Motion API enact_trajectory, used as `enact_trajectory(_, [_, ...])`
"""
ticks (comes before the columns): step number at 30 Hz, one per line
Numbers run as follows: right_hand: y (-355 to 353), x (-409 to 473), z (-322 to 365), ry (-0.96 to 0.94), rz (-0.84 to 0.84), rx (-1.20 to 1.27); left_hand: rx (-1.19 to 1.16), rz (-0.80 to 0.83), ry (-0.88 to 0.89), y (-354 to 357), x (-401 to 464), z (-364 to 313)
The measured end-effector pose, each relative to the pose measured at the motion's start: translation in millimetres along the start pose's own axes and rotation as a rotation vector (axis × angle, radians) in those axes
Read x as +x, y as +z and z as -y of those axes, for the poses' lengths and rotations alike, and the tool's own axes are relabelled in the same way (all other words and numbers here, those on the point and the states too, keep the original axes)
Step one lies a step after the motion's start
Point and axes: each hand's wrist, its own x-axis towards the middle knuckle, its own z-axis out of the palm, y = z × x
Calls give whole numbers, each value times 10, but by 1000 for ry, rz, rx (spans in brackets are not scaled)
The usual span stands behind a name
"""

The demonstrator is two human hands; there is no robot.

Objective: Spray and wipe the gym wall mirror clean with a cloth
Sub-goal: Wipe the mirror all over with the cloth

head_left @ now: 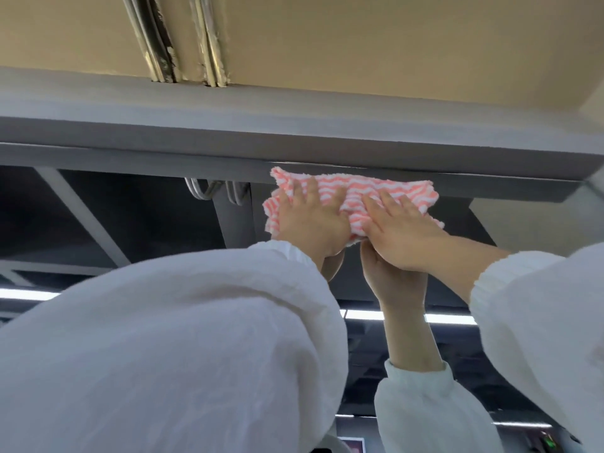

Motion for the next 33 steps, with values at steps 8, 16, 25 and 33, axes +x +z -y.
enact_trajectory(8, [65,-164,600,-20,8,12,12,15,0,-65,-299,550])
enact_trajectory(16, [190,-324,1946,-144,13,69,7,39,-85,-215,-883,1859])
enact_trajectory(25, [457,-740,3583,-226,-31,72,110,94,-151,-331,-1773,3392])
enact_trajectory(33, [546,-1036,3996,-263,22,24,38,97,-182,-376,-2293,3596])
